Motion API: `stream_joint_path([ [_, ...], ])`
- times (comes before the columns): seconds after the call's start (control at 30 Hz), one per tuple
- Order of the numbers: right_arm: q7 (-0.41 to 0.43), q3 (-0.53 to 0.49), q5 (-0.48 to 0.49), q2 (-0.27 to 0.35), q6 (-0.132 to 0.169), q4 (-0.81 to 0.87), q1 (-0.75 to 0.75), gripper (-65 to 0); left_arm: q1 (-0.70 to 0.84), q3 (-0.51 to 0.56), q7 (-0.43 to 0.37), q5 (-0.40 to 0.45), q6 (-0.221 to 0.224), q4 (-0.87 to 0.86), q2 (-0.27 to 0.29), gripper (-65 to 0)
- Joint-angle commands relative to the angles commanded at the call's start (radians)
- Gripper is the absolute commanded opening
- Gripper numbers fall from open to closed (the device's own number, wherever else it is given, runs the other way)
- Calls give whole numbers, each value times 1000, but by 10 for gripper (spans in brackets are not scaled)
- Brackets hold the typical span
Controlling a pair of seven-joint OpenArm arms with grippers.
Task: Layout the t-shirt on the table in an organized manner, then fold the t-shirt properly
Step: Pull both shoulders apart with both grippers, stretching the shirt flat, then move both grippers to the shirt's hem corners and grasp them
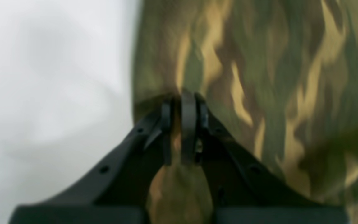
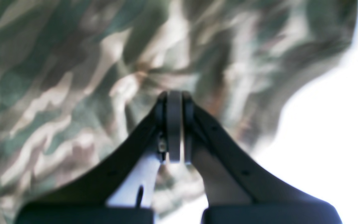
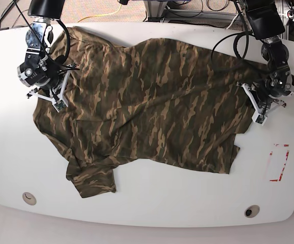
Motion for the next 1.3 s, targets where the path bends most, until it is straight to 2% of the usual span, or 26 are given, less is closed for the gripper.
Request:
stream_joint_path([
  [0.2, 94, -2, 0, 17, 0, -130, 38, -644, 110, -51, 2, 0, 0, 77, -3, -631],
  [0.3, 98, -2, 8, 51, 0, -209, 77, -644, 160, -106, 2, 0, 0, 103, -3, -631],
  [0.4, 114, -2, 8, 60, 0, -262, 121, -644, 190, -147, 2, 0, 0, 106, -3, -631],
  [0.7, 132, -5, 0, 64, 0, -293, 181, -644, 235, -244, 2, 0, 0, 106, -3, -629],
  [0.83, 129, -5, 0, 64, 0, -288, 181, -644, 236, -250, 2, 0, 0, 107, -3, -629],
  [1.0, 64, -3, 2, 64, 0, -241, 169, -644, 235, -250, 6, 0, 0, 144, -23, -629],
  [1.3, -34, -3, 5, 63, 0, 26, 140, -644, 204, -235, 8, -3, 0, 342, -28, -628],
])
